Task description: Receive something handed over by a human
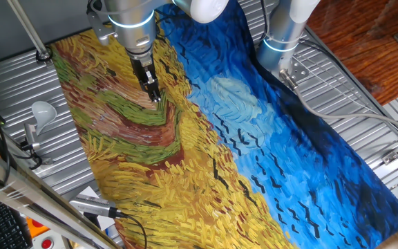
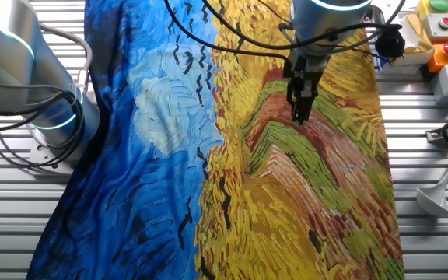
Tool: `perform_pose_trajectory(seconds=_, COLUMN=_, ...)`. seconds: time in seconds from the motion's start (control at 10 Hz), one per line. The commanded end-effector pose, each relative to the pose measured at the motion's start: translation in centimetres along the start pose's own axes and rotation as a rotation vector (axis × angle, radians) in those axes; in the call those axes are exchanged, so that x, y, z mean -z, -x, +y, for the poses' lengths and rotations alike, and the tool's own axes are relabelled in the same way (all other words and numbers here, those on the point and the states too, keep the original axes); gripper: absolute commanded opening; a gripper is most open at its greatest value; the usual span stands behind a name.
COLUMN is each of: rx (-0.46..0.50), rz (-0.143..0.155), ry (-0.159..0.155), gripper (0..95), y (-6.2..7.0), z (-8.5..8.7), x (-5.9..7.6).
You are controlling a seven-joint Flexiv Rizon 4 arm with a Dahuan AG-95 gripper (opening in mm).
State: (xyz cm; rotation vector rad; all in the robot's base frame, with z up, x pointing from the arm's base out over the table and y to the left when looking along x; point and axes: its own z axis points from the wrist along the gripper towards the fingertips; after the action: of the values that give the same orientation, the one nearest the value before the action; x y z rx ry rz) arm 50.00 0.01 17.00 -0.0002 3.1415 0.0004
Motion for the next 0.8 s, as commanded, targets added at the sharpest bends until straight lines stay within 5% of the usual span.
perform_pose_trajectory(seconds=0.1, rx=0.365, rz=-0.050, ry=0.132, gripper=0.0, y=0.00, z=-0.01, x=0.00)
perform_pose_trajectory(seconds=0.8, rx=0.394, rz=-0.047, ry=0.126, gripper=0.0, y=0.00, z=-0.01, x=0.00)
